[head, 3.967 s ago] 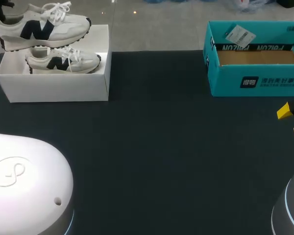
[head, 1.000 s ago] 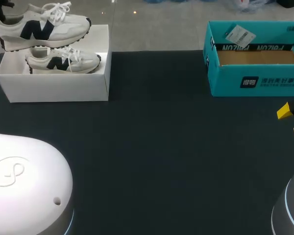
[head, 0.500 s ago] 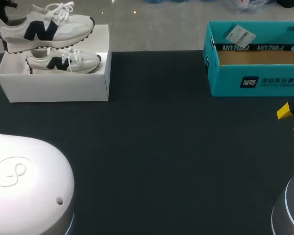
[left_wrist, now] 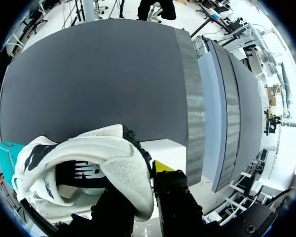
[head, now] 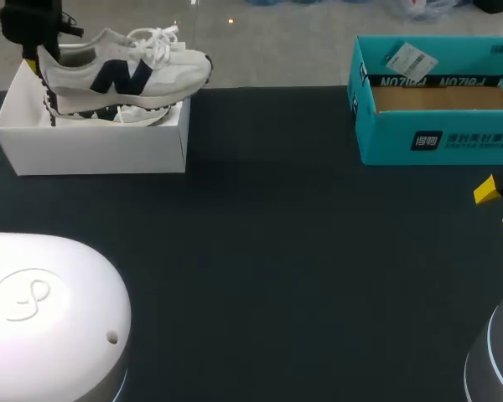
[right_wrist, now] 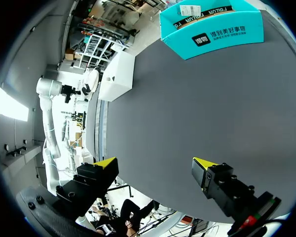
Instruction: Take the shoe out of the shoebox, open the shoe tongue, remove and reinsert the insole, then place the shoe into the shoebox
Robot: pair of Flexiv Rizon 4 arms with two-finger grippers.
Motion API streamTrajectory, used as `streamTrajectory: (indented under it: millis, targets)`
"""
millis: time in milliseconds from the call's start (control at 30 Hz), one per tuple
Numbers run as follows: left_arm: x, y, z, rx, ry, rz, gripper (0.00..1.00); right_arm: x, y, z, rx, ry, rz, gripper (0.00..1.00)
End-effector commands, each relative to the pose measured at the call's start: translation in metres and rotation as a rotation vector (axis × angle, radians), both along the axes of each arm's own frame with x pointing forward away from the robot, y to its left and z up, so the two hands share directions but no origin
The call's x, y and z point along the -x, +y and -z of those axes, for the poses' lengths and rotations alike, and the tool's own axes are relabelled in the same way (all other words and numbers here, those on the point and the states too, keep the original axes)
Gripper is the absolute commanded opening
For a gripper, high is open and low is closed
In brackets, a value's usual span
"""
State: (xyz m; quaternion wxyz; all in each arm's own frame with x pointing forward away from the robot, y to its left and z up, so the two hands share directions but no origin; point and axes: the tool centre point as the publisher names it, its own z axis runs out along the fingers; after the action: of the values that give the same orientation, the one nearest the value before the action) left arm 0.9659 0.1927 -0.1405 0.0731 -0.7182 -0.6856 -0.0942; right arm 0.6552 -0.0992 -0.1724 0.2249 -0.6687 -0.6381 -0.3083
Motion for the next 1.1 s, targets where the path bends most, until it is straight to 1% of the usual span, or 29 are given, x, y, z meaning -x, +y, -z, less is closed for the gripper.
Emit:
streamTrajectory:
  millis: [33, 133, 233, 333, 400, 1100]
  targets:
    - [0.048, -0.018, -0.001, -0.027, -0.113, 0.032, 0.0, 0.002, 0.0, 0.001, 0.0, -0.002, 0.003, 1.0]
    - [0.063, -0.03, 0.002, -0.017, -0.129, 0.038, 0.0, 0.002, 0.0, 0.001, 0.0, -0.002, 0.003, 1.0]
    - [0.078, -0.044, 0.008, -0.029, -0.175, 0.014, 0.0, 0.002, 0.0, 0.001, 0.0, -0.002, 0.003, 1.0]
    - [0.088, -0.057, 0.013, -0.025, -0.199, 0.01, 0.0, 0.002, 0.0, 0.001, 0.0, -0.002, 0.003, 1.0]
    - [0.097, -0.069, 0.018, 0.027, -0.21, 0.025, 0.0, 0.002, 0.0, 0.001, 0.0, -0.002, 0.003, 1.0]
    - [0.097, -0.069, 0.018, 0.027, -0.21, 0.025, 0.0, 0.002, 0.0, 0.001, 0.0, -0.002, 0.003, 1.0]
